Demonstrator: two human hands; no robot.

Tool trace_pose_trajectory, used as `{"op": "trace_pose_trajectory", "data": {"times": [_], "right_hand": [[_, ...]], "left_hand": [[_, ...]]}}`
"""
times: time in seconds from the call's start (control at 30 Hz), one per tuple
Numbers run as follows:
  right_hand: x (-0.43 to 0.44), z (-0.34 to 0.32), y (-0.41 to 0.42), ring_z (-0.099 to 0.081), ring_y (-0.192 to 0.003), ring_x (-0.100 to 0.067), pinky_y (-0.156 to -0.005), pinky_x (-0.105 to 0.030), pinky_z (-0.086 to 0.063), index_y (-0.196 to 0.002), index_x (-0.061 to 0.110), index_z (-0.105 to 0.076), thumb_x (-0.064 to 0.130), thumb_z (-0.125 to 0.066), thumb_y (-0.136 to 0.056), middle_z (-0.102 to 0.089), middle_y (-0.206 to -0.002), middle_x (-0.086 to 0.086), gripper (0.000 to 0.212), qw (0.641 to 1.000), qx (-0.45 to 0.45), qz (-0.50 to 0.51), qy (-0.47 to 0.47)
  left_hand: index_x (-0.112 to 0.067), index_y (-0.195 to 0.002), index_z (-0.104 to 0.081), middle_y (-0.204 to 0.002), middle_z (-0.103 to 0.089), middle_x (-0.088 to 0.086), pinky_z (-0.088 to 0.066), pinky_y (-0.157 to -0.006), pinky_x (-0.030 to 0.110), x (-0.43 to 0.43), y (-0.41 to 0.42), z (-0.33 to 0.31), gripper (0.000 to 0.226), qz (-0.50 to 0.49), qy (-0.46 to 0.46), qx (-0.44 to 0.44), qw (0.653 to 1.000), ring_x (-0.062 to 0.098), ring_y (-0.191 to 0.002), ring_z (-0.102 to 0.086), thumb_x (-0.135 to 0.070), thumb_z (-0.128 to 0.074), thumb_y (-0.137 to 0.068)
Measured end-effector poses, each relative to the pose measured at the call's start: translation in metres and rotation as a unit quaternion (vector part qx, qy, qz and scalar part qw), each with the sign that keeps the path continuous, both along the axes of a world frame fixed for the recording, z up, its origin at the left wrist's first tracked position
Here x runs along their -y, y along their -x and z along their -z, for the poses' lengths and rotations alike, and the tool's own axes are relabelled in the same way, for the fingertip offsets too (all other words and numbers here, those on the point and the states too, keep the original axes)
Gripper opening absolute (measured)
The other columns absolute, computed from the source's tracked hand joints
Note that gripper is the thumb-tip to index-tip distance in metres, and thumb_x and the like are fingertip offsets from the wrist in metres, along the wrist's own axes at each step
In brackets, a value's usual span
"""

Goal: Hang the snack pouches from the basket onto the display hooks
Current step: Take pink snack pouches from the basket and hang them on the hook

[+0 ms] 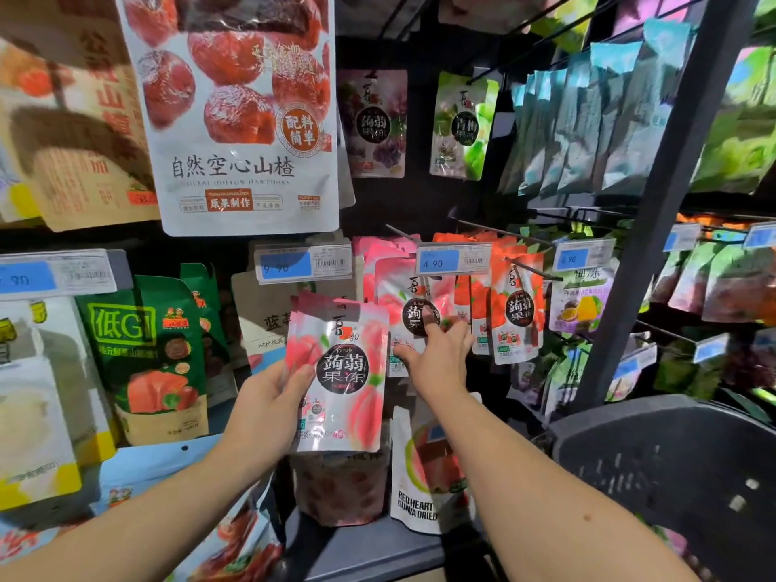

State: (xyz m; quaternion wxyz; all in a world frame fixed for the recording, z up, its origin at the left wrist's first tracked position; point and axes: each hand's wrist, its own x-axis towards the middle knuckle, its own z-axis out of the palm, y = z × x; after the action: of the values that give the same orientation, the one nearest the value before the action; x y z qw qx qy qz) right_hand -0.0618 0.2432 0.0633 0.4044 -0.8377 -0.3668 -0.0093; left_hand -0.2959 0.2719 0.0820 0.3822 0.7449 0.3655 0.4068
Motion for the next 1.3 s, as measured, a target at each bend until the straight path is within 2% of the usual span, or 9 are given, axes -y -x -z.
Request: {"op": "trace_pose_trajectory", "data": {"times": [0.1, 0.23, 0.37, 0.47, 0.6, 0.7, 0.9, 1.1, 1.3], "right_hand": [[0.017, 0.002, -0.007, -0.03, -0.141, -0.029, -0.111, -0.045, -0.039, -0.149, 0.018, -0.046, 0.044, -0.063, -0.097, -0.031, -0.149, -0.007, 0.06, 0.996, -0.046, -0.08, -0.007], [0.053, 0.003, -0.01, -0.04, -0.143, -0.02, -0.121, -0.042, -0.033, -0.154, 0.019, -0.043, 0.017, -0.048, -0.104, -0.044, -0.154, -0.002, 0.051, 0.99, -0.06, -0.102, -0.078], [0.088, -0.011, 0.0, -0.061, -0.117, -0.011, -0.099, -0.025, -0.051, -0.141, 0.023, -0.059, 0.016, -0.054, -0.103, -0.062, -0.138, 0.001, 0.039, 0.978, -0.121, -0.131, -0.107], [0.108, -0.025, 0.015, -0.066, -0.099, -0.009, -0.087, -0.027, -0.059, -0.147, 0.035, -0.048, 0.031, -0.064, -0.1, -0.065, -0.122, 0.0, 0.049, 0.946, -0.22, -0.224, -0.083], [0.118, -0.027, 0.029, -0.042, -0.134, -0.004, -0.116, -0.032, -0.037, -0.16, 0.04, -0.019, 0.049, -0.076, -0.087, -0.032, -0.152, 0.024, 0.094, 0.941, -0.195, -0.278, -0.003], [0.118, -0.012, 0.027, -0.04, -0.129, -0.006, -0.108, -0.026, -0.037, -0.161, 0.038, -0.018, 0.046, -0.088, -0.075, -0.033, -0.152, 0.013, 0.112, 0.949, -0.178, -0.26, 0.025], [0.12, -0.004, 0.016, -0.049, -0.131, -0.006, -0.111, -0.032, -0.044, -0.151, 0.052, -0.035, 0.041, -0.089, -0.062, -0.048, -0.144, 0.01, 0.104, 0.967, -0.115, -0.228, -0.023], [0.124, -0.009, 0.009, -0.05, -0.129, -0.007, -0.112, -0.034, -0.041, -0.148, 0.052, -0.04, 0.019, -0.083, -0.076, -0.048, -0.134, 0.013, 0.09, 0.976, -0.099, -0.181, -0.074], [0.135, -0.007, 0.006, -0.054, -0.119, -0.008, -0.11, -0.041, -0.045, -0.15, 0.045, -0.043, 0.009, -0.079, -0.082, -0.051, -0.123, 0.012, 0.085, 0.979, -0.087, -0.164, -0.08]], "left_hand": [[-0.018, -0.061, -0.031, -0.042, -0.033, -0.014, -0.024, -0.047, 0.022, 0.002, -0.004, 0.001, 0.049, 0.004, 0.002, 0.004, 1.0, 0.005, -0.043, -0.032, -0.021, -0.056, -0.103], [-0.018, -0.063, -0.029, -0.048, -0.033, -0.013, -0.027, -0.05, 0.026, 0.002, -0.013, 0.005, 0.049, -0.007, 0.016, 0.011, 1.0, 0.004, -0.046, -0.03, -0.025, -0.058, -0.102], [-0.018, -0.064, -0.028, -0.06, -0.029, 0.0, -0.024, -0.052, 0.029, 0.006, -0.028, 0.007, 0.05, -0.022, 0.001, 0.007, 1.0, 0.015, -0.057, -0.029, -0.024, -0.059, -0.102], [-0.019, -0.063, -0.028, -0.06, -0.029, -0.001, -0.023, -0.052, 0.029, 0.015, -0.039, 0.005, 0.051, -0.028, 0.008, 0.015, 0.999, 0.016, -0.058, -0.029, -0.025, -0.061, -0.101], [-0.019, -0.06, -0.028, -0.058, -0.03, -0.002, -0.026, -0.051, 0.025, 0.028, -0.056, 0.006, 0.052, -0.012, 0.023, 0.032, 0.999, 0.015, -0.056, -0.029, -0.018, -0.063, -0.099], [-0.019, -0.061, -0.029, -0.058, -0.03, -0.003, -0.026, -0.053, 0.026, 0.034, -0.066, 0.01, 0.051, 0.024, 0.028, 0.025, 0.999, 0.012, -0.055, -0.028, -0.019, -0.064, -0.098], [-0.017, -0.061, -0.04, -0.057, -0.046, 0.0, -0.035, -0.06, 0.034, 0.03, -0.068, 0.013, 0.047, 0.033, 0.056, -0.012, 0.998, 0.014, -0.055, -0.044, -0.035, -0.065, -0.096], [-0.013, -0.065, -0.036, -0.055, -0.046, 0.002, -0.034, -0.045, 0.016, 0.023, -0.057, 0.007, 0.046, 0.013, 0.041, -0.017, 0.999, 0.001, -0.039, -0.047, -0.031, -0.056, -0.102], [-0.015, -0.063, -0.034, -0.058, -0.043, 0.005, -0.034, -0.044, 0.015, 0.015, -0.05, 0.01, 0.048, 0.009, 0.038, -0.015, 0.999, 0.002, -0.039, -0.046, -0.031, -0.055, -0.103]]}}
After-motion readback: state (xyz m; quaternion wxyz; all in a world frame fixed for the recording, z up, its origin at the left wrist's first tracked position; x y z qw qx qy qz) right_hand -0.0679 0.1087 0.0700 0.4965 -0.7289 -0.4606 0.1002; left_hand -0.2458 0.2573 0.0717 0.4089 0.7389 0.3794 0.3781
